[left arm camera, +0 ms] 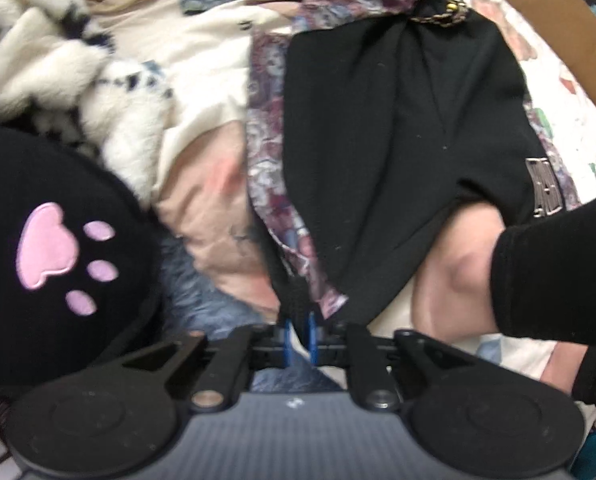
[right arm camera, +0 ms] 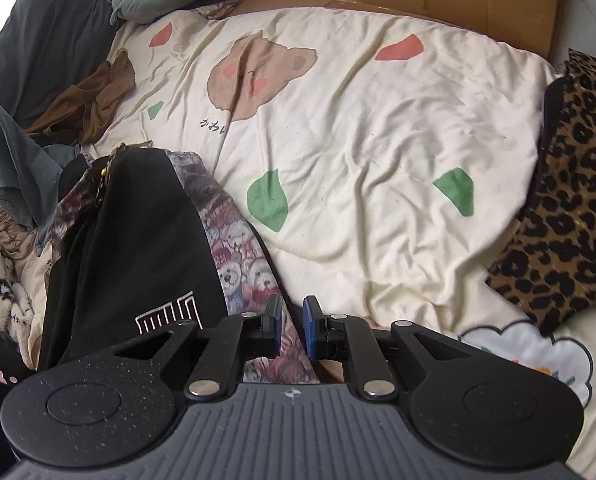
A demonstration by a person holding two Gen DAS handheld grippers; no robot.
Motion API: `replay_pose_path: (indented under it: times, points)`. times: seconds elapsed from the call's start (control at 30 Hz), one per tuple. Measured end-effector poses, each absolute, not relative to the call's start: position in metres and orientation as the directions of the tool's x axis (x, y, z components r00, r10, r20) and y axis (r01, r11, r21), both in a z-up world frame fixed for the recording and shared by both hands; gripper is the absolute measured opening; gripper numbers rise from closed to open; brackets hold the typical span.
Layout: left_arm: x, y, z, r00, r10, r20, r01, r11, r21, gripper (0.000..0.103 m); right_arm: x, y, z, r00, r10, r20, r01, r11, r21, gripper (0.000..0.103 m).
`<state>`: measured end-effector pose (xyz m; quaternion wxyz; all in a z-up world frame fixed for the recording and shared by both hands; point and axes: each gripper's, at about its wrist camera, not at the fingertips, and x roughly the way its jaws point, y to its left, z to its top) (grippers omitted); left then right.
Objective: Fold clothes
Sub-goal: 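Lower the jacket onto the bed with both tools, left tool opening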
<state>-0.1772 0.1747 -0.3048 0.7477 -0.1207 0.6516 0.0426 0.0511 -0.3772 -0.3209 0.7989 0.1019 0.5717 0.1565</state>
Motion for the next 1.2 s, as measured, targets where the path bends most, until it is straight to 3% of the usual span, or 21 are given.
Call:
replay_pose_path:
  times: [0.07,0.13,0.17,0.43,0.5,0.57,0.73,1.1,1.2]
  points:
    - [-0.179,0.180,-0.293,0.166,-0.068,-0.984,-0.230,0.967,-0.106,0.013,0.057,-0.373,-0.321,0.300,0.373,-0.878,-0.140,0.928,0.346,0.013]
    - [-0.176,0.186,-0.281,0.195,-0.052,-0.979,-0.229,0.969,-0.097,0.015,0.062,-0.368,-0.322,0.305,0.383,-0.872,-0.153,0.923,0.352,0.026]
    - [-0.173,0.191,-0.279,0.200,-0.036,-0.979,-0.224,0.971,-0.082,0.016,0.065,-0.366,-0.322,0.307,0.389,-0.869,-0.160,0.921,0.355,0.026]
    - [-0.109,0.210,-0.268,0.300,0.035,-0.953,-0.198,0.980,-0.026,0.018,0.087,-0.344,-0.336,0.287,0.413,-0.864,-0.209,0.908,0.364,0.027]
    - [-0.091,0.211,-0.268,0.327,0.033,-0.945,-0.181,0.983,-0.028,0.026,0.093,-0.338,-0.341,0.282,0.413,-0.866,-0.222,0.906,0.360,0.026]
    - [-0.071,0.211,-0.269,0.348,0.034,-0.937,-0.159,0.987,-0.023,0.026,0.099,-0.333,-0.349,0.275,0.419,-0.865,-0.232,0.902,0.364,0.026]
    - [-0.018,0.200,-0.270,0.396,0.016,-0.918,-0.100,0.995,-0.026,0.027,0.115,-0.322,-0.370,0.259,0.436,-0.862,-0.251,0.892,0.375,0.026]
    - [0.074,0.161,-0.295,0.494,-0.036,-0.869,0.061,0.998,-0.007,0.046,0.144,-0.307,-0.415,0.215,0.440,-0.872,-0.262,0.886,0.383,0.027]
    - [0.092,0.149,-0.301,0.516,-0.057,-0.855,0.116,0.993,0.003,0.046,0.149,-0.305,-0.424,0.196,0.450,-0.871,-0.258,0.881,0.397,0.027]
